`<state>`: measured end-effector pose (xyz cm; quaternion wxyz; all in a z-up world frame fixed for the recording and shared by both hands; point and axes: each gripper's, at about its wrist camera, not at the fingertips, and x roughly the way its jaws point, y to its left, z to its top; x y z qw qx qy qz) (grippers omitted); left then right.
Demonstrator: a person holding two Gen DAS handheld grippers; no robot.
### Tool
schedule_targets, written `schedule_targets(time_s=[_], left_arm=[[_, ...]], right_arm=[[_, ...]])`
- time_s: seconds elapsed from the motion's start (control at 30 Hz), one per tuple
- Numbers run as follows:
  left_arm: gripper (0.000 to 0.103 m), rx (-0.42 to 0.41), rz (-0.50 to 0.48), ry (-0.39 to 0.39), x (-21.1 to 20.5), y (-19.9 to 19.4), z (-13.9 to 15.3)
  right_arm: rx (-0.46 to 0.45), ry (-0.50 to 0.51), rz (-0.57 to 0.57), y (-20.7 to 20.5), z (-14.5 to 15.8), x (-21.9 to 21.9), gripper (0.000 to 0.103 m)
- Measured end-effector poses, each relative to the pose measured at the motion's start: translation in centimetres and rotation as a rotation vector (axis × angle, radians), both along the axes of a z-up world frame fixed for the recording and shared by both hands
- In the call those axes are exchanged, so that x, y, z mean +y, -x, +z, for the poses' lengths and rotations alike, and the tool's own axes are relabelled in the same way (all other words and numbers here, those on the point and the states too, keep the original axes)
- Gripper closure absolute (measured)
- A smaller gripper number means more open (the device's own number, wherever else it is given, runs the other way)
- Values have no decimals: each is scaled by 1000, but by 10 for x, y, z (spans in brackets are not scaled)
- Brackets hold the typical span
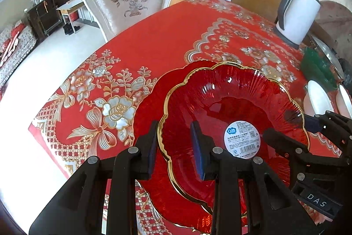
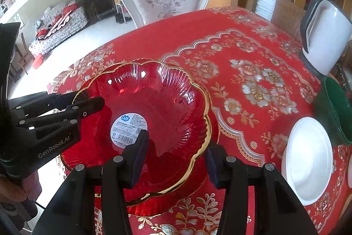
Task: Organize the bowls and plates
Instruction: 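Carry the gold-rimmed plate with both tools and lower it onto the wedding plate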
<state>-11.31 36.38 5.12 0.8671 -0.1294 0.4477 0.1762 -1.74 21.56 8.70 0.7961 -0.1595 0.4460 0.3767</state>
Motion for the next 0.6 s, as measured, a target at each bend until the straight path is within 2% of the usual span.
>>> schedule_targets(time_s=[0.6], left_arm=[[74, 20, 8, -22, 1, -5, -15]], right_arm=[[9, 68, 26, 2, -13, 11, 52]])
